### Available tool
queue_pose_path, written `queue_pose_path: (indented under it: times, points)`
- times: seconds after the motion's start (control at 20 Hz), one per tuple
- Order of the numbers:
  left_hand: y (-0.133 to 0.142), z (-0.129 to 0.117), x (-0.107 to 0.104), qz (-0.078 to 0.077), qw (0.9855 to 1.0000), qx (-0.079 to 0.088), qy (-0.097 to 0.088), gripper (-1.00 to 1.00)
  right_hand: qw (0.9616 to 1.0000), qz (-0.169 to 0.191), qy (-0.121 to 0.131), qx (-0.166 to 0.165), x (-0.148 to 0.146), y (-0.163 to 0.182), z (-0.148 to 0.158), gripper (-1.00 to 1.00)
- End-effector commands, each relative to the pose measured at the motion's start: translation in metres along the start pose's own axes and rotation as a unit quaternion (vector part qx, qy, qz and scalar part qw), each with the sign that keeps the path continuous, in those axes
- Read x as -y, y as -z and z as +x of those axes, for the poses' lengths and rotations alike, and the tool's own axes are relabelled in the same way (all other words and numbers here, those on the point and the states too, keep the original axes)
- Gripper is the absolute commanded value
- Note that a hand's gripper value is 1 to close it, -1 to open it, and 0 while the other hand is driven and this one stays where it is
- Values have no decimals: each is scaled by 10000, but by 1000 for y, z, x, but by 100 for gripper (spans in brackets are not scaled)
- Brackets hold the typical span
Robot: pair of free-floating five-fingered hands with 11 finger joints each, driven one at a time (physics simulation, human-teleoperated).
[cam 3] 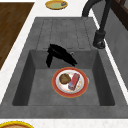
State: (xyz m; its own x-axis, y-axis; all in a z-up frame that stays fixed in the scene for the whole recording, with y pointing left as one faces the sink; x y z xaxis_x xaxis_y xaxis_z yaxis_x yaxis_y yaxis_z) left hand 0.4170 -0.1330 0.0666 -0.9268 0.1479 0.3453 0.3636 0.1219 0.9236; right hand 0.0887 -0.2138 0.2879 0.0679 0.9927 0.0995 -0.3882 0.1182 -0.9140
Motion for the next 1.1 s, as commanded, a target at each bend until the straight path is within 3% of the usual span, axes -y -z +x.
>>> queue_pose_path:
  times: [0.0,0.35,0.4,0.45,0.5,0.55,0.6,0.65,0.7,0.8,1.05]
  points:
    - [-1,8,-19,168,9998,128,73,-100,10000,0,0,0,0,0,0,0]
    - [-4,13,-32,6,10000,47,-11,-100,10000,0,0,0,0,0,0,0]
    - [1,11,-29,-91,9999,-78,-79,-100,10000,0,0,0,0,0,0,0]
    - [4,9,-30,-54,9998,-177,-51,-100,10000,0,0,0,0,0,0,0]
    - [4,8,-31,33,9999,-137,16,-100,10000,0,0,0,0,0,0,0]
    - [-2,11,-31,3,10000,8,-8,-100,10000,0,0,0,0,0,0,0]
    - [-1,10,-31,3,10000,10,-3,-100,10000,0,0,0,0,0,0,0]
    - [-18,3,-27,10,10000,73,-25,-100,10000,0,0,0,0,0,0,0]
    - [-20,4,-18,-131,9990,413,-76,-100,10000,0,0,0,0,0,0,0]
    - [-14,-8,-13,-214,9977,631,-117,-100,10000,0,0,0,0,0,0,0]
    - [-23,-26,4,-265,9975,637,-168,-100,10000,0,0,0,0,0,0,0]
